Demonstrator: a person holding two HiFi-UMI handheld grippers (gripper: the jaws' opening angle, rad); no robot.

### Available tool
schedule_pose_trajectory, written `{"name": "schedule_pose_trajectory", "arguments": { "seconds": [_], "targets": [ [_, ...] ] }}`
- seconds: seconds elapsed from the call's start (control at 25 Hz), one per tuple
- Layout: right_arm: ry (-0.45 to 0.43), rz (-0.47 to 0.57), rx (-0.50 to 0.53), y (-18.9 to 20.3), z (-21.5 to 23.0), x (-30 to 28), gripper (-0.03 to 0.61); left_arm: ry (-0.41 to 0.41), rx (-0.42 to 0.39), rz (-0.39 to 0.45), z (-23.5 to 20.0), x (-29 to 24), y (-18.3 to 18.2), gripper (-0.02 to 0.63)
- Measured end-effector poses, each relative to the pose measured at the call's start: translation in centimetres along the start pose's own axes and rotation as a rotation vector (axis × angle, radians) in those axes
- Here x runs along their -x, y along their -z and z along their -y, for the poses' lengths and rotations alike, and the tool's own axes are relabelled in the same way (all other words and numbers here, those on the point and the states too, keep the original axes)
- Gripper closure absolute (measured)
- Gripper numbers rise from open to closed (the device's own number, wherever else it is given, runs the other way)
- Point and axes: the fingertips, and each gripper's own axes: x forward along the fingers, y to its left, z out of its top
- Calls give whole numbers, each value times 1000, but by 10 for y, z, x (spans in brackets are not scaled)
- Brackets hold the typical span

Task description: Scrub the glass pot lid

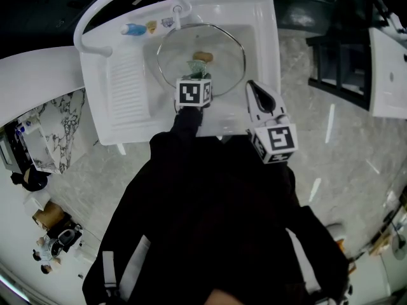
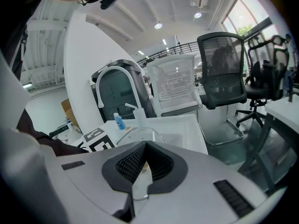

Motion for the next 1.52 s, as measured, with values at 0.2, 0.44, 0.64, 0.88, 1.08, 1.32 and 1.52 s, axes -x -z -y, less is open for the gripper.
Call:
{"name": "schedule_pose_trajectory", "arguments": {
  "seconds": [0.2, 0.44, 0.64, 0.88, 1.08, 1.32, 1.52],
  "targets": [
    [12, 4, -1, 3, 4, 2, 575, 11, -16, -2, 7, -3, -2, 551],
    [25, 8, -8, 3, 7, 5, 575, 28, -35, -7, 16, -5, -5, 550],
    [34, 10, -12, 4, 10, 7, 577, 35, -48, -11, 21, -8, -6, 550],
    [48, 9, -26, 4, 13, 7, 577, 44, -57, -21, 26, -10, -7, 549],
    [53, 8, -26, 6, 15, 8, 575, 52, -65, -30, 29, -12, -6, 551],
    [61, 7, -35, 6, 17, 7, 575, 58, -72, -40, 31, -14, -7, 549],
    [66, 8, -37, 5, 20, 7, 575, 69, -81, -49, 37, -16, -9, 549]
  ]
}}
